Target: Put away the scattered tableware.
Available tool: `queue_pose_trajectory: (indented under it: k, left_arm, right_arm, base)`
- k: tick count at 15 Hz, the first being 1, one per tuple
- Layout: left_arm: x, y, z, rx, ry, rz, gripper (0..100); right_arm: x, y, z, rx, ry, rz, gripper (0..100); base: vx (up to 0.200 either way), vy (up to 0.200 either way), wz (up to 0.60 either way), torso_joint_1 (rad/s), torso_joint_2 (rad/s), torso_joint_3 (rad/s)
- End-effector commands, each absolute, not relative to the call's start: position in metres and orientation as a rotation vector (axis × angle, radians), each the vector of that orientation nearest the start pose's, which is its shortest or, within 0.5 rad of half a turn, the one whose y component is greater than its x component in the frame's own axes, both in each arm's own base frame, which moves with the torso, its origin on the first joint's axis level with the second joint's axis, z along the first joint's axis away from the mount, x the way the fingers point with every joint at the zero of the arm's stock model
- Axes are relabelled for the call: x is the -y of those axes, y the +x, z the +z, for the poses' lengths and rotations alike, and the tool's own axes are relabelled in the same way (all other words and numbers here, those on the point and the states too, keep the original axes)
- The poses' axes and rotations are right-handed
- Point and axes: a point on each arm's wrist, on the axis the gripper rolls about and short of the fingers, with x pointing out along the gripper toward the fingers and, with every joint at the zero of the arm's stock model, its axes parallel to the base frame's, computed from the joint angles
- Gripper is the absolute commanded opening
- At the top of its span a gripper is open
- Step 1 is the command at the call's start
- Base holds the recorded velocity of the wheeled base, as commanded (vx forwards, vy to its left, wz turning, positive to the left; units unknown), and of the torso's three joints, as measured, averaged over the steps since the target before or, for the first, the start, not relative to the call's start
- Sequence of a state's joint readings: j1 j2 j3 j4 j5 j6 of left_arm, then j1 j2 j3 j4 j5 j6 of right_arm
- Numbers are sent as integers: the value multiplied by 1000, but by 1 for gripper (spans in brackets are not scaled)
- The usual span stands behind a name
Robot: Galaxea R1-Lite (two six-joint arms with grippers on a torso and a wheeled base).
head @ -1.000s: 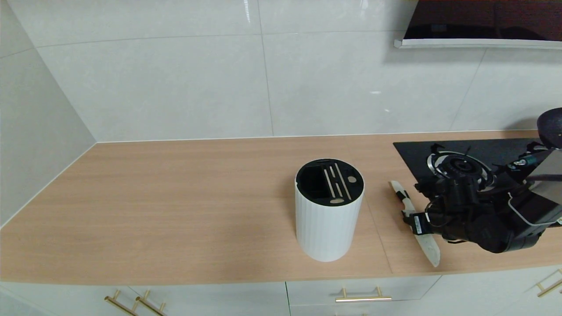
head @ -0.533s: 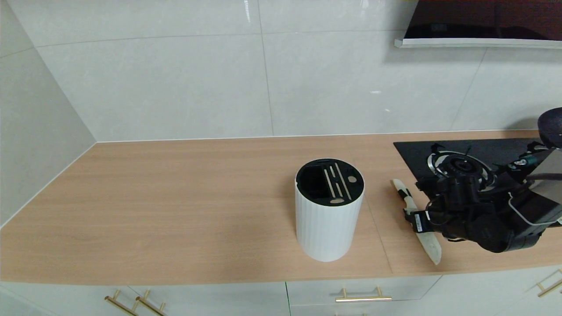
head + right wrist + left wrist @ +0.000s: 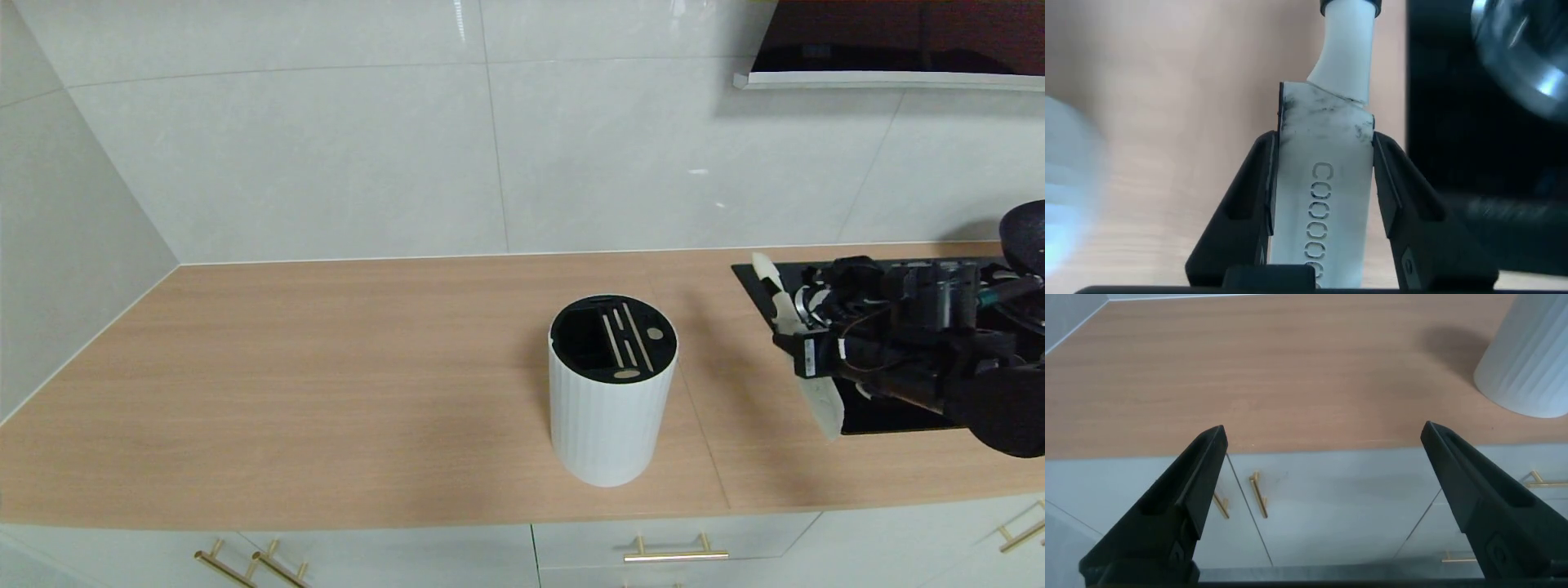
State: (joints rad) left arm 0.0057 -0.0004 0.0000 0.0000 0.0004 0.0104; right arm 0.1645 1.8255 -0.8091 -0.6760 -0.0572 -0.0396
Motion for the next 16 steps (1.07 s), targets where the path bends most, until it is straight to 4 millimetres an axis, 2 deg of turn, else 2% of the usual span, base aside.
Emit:
queue_pose_trajectory:
  k: [1,2,3,4,5,7,8,9,10,12,13,14,16]
  left_arm:
    - [0,-23,75,0,12,6,100]
    - [0,-23,76,1,12,6,100]
    - [0,-23,76,1,12,6,100]
    - [0,-23,76,3,6,8,100]
    - [0,-24,79,12,5,0,100]
    - [1,-32,126,67,-63,-64,100]
    - [1,-25,166,12,-97,-157,100]
    - [2,-13,196,-37,-100,-209,100]
    - [5,13,226,-99,-98,-235,100]
    - [9,62,260,-183,-89,-270,100]
    - [13,85,269,-223,-95,-319,100]
    - [16,97,273,-247,-106,-356,100]
    - [47,147,271,-343,-250,-531,100]
  right_arm:
    - [-73,294,222,-105,-50,189,0]
    - [-83,288,237,-75,-47,227,0]
    - [-85,286,239,-72,-47,234,0]
    - [-98,269,256,-22,-39,300,0]
    - [-103,262,260,-4,-35,325,0]
    - [-108,242,271,41,-25,377,0]
    - [-112,237,276,62,-20,410,0]
    - [-115,234,279,70,-15,431,0]
    - [-119,232,277,65,-12,447,0]
    - [-121,227,277,67,-6,461,0]
    - [-125,220,281,74,-2,487,0]
    - [-130,216,281,73,2,510,0]
    - [-152,202,276,53,0,572,0]
  base:
    - [0,0,0,0,0,0]
    - [0,0,0,0,0,0]
    - [0,0,0,0,0,0]
    - [0,0,0,0,0,0]
    - [0,0,0,0,0,0]
    - [0,0,0,0,0,0]
    - [0,0,0,0,0,0]
    - [0,0,0,0,0,0]
    - [0,0,0,0,0,0]
    - [0,0,0,0,0,0]
    - [0,0,0,0,0,0]
    - [0,0,0,0,0,0]
    - [0,0,0,0,0,0]
